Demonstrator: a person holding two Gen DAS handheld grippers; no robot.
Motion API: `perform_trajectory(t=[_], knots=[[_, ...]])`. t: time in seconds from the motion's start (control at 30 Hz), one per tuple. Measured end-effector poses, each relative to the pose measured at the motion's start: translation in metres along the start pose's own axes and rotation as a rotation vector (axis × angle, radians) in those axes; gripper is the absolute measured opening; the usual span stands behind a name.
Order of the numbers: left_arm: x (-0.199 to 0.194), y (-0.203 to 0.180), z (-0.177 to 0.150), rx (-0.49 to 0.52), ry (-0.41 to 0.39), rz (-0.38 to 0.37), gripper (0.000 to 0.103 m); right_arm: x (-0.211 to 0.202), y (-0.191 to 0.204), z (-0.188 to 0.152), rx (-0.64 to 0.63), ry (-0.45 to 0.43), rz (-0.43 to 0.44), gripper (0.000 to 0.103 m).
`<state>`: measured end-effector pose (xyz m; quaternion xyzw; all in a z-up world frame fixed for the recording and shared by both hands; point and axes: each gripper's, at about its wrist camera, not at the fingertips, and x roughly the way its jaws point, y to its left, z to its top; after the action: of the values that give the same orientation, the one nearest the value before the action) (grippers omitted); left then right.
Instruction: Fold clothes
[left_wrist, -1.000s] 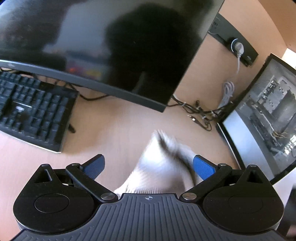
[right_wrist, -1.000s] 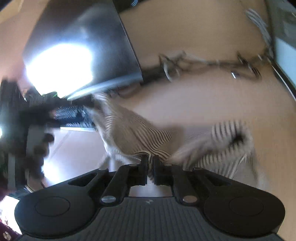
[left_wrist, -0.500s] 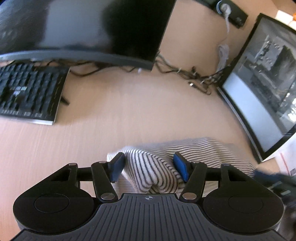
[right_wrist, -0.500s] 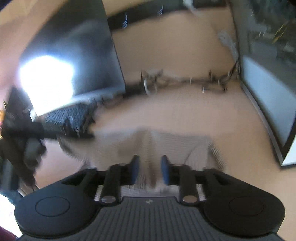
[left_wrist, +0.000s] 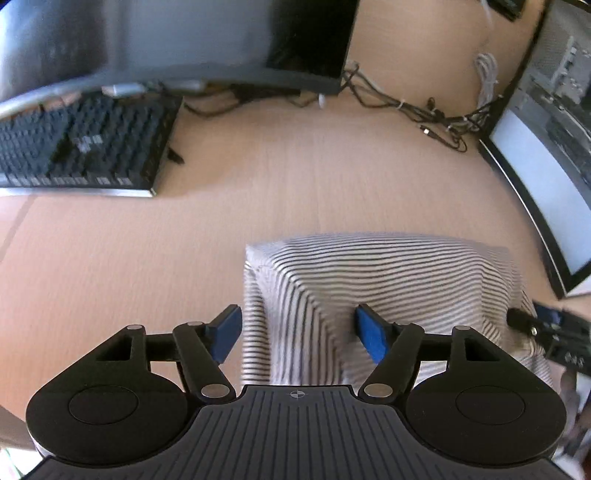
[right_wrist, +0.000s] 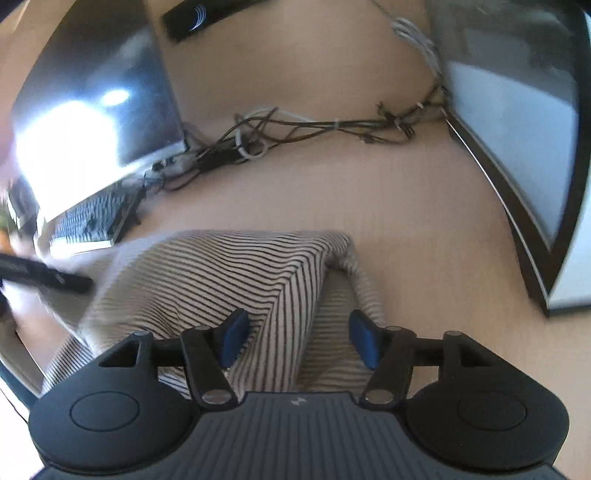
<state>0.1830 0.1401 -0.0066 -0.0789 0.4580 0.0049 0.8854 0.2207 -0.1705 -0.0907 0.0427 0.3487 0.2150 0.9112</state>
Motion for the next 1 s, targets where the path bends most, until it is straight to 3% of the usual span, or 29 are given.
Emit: perform_trajectory(t=[0.17, 0.27, 0.43, 0.57, 0.67, 0.77, 0.87, 1.0], knots=[[-0.032, 0.007, 0.008, -0.041, -0.107, 0.01, 0.072, -0.014, 0.009, 0.016, -0.074, -0.008, -0.054, 0.06], [-0.044, 0.007, 0.016, -0.058, -0.18, -0.05, 0.076, -0.035, 0.015, 0.032, -0.049, -0.053, -0.05, 0.06], [-0.029, -0.005, 0.016, -0.056, -0.193, -0.188, 0.077, -0.045, 0.035, 0.044, 0.026, -0.079, 0.028, 0.06], [-0.001, -0.01, -0.01, 0.02, -0.074, -0.177, 0.077, -0.009, 0.062, 0.015, -0.04, 0.079, -0.06, 0.06], [0.006, 0.003, -0.026, 0.055, 0.0, -0.158, 0.076, -0.013, 0.069, 0.0, -0.095, 0.095, -0.138, 0.06], [-0.008, 0.035, -0.02, -0.021, -0.015, -0.213, 0.081, -0.034, 0.069, 0.008, -0.063, 0.087, -0.163, 0.06], [-0.015, 0.063, -0.007, -0.147, -0.039, -0.272, 0.095, -0.056, 0.057, 0.021, 0.064, 0.046, -0.153, 0.064], [0.001, 0.069, 0.006, -0.249, 0.015, -0.408, 0.095, -0.038, 0.047, 0.03, 0.188, 0.039, -0.157, 0.065]])
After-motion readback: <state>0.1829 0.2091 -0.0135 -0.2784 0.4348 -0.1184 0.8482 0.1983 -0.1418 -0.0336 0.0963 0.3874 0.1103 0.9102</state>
